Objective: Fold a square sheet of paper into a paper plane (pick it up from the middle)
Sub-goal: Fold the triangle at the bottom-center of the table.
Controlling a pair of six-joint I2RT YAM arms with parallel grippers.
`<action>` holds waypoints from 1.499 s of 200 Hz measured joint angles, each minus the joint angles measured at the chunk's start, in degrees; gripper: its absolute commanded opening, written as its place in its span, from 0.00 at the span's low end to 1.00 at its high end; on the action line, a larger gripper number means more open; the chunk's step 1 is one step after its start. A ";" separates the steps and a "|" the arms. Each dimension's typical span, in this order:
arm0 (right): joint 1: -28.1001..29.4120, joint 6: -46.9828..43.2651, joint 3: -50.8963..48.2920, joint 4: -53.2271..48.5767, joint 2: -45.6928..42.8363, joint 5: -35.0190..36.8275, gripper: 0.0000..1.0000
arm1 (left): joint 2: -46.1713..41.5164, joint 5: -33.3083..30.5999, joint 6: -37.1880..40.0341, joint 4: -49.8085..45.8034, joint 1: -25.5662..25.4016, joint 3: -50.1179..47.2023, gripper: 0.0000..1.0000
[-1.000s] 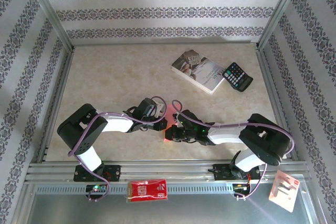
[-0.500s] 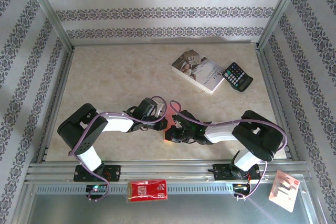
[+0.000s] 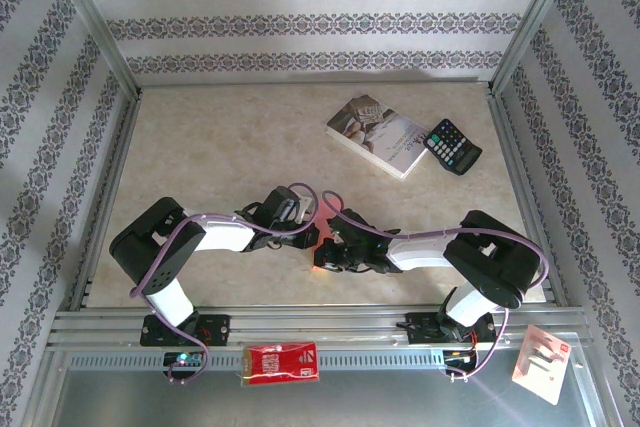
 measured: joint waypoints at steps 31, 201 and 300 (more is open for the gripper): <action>0.70 -0.02 0.85 -1.55 -0.07 0.92 0.01 | 0.07 0.00 0.00 -0.13 0.00 0.13 0.00; -2.80 -0.04 -0.74 -1.97 -7.41 -1.05 0.00 | 0.50 -0.24 0.00 -0.52 0.02 0.72 0.00; -3.54 -0.52 -0.35 -1.51 -1.18 -0.46 0.00 | 0.50 -0.24 -0.20 -0.52 0.02 0.72 0.00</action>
